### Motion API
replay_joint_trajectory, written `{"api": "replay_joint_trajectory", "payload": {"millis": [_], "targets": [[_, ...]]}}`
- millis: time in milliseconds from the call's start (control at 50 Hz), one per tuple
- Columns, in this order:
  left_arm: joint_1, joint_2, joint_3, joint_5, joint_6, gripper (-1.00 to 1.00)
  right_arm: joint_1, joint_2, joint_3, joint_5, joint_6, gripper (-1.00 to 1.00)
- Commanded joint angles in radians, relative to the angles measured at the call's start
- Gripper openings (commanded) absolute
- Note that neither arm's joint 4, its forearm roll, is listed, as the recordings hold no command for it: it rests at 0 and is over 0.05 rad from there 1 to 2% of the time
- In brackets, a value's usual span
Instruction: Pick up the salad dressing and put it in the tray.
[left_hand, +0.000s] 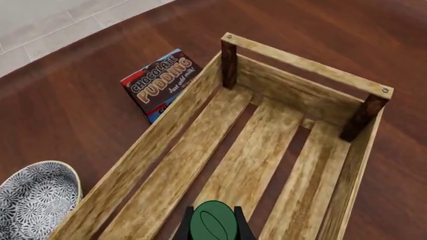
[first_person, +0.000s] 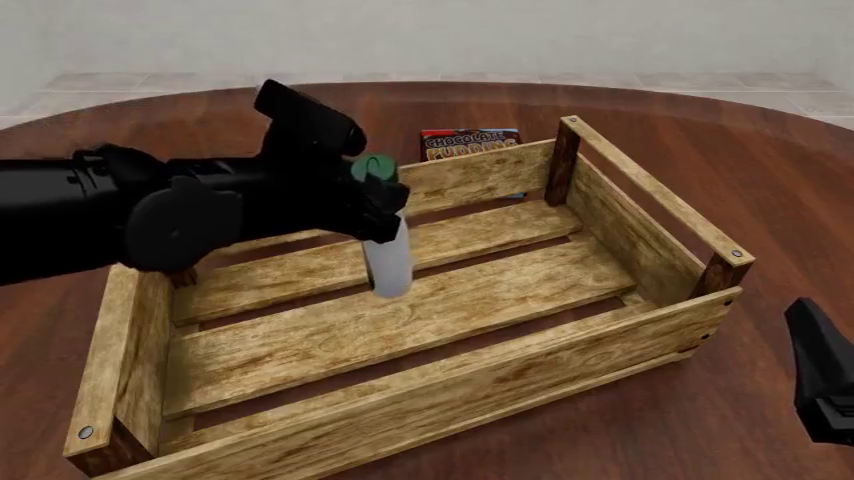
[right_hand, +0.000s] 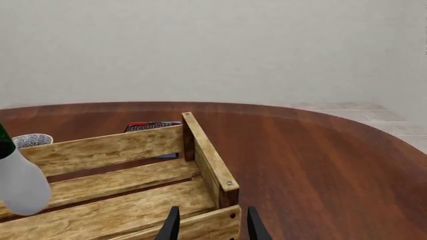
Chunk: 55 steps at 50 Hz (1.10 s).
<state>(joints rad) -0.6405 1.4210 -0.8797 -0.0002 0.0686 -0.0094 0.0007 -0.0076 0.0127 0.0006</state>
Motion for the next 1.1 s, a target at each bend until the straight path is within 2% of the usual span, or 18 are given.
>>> {"api": "replay_joint_trajectory", "payload": {"millis": [20, 360, 1100], "targets": [[0.007, 0.009, 0.017, -0.029, 0.002, -1.00, -0.002, 0.000, 0.000, -0.001, 0.002, 1.00], [0.000, 0.033, 0.036, -0.061, -0.012, -1.00, -0.006, 0.000, -0.005, 0.002, 0.006, 1.00], [-0.003, 0.083, 0.079, -0.123, 0.005, -1.00, -0.010, 0.000, -0.005, 0.002, 0.007, 1.00]]}}
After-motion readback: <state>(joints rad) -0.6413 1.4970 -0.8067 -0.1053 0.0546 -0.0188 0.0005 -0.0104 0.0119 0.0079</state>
